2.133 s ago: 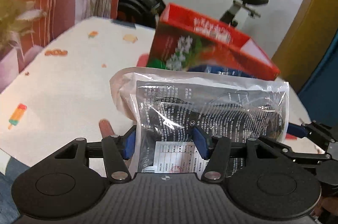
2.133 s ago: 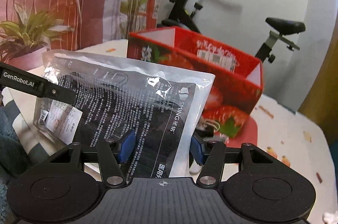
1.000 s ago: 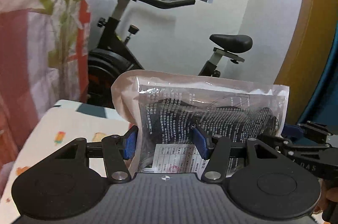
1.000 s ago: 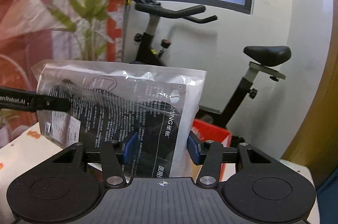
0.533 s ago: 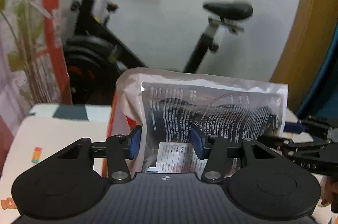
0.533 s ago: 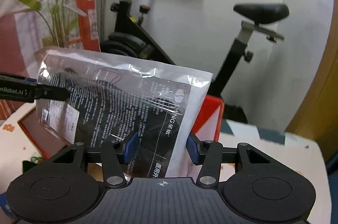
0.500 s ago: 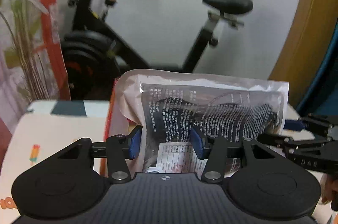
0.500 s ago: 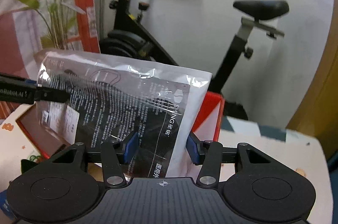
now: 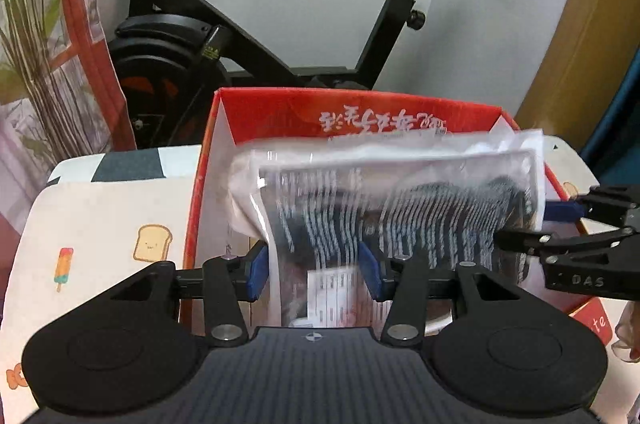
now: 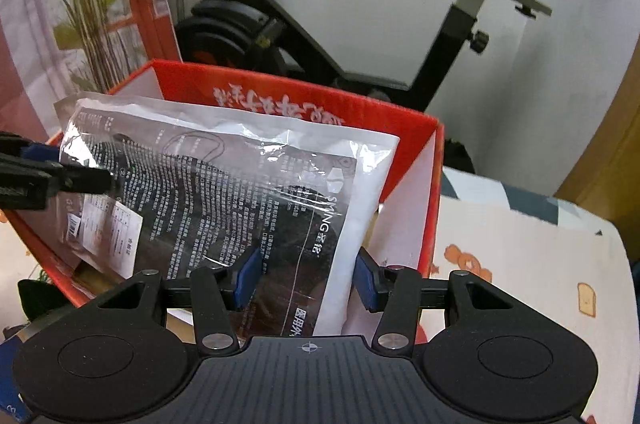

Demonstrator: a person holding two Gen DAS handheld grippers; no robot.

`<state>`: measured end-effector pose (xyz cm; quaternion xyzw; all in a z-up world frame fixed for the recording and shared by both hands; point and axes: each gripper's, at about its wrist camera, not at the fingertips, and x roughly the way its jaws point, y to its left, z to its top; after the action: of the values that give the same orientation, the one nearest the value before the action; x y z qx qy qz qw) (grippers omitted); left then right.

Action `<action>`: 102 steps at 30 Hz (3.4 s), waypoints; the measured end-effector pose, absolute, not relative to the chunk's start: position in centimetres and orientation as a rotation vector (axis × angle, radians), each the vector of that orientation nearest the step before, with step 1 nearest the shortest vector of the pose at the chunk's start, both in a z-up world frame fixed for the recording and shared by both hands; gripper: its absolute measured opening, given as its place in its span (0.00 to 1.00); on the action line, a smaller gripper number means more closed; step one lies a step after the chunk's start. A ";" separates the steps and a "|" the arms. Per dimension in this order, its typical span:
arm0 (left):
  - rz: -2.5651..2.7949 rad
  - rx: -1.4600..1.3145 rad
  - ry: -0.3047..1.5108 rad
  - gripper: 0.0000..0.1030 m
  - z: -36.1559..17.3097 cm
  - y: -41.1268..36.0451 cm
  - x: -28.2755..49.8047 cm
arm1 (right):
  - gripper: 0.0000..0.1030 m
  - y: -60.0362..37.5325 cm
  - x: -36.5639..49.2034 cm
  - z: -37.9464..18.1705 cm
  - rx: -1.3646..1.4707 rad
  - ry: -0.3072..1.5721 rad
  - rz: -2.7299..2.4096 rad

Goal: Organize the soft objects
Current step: 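Carry the clear bag over the strawberry box and lower it inside, then open both grippers and pull them back out of the box, then move both grippers down onto the blue plastic snack bag, then close the left gripper on the blue bag while the right gripper grips it too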

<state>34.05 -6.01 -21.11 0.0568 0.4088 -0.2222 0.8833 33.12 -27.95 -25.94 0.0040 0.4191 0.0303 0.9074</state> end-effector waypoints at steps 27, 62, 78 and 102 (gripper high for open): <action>-0.392 0.169 0.695 0.79 -18.3 -4.4 28.8 | 0.74 -26.7 29.5 -23.3 0.112 0.785 0.110; -0.366 0.032 0.734 0.95 -20.3 -0.6 16.9 | 0.99 -21.8 16.8 -24.9 0.024 0.689 0.252; -0.456 -0.028 0.824 0.61 -24.1 -2.2 16.7 | 0.77 -20.6 16.8 -29.1 0.074 0.752 0.330; -0.426 -0.056 0.774 0.69 -23.8 -1.4 16.9 | 0.79 -22.5 16.7 -30.3 0.293 0.749 0.324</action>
<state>16.88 -1.45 -23.83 -0.0273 0.3743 -0.2059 0.9037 16.68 -22.51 -30.35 0.1418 0.3629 0.1567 0.9075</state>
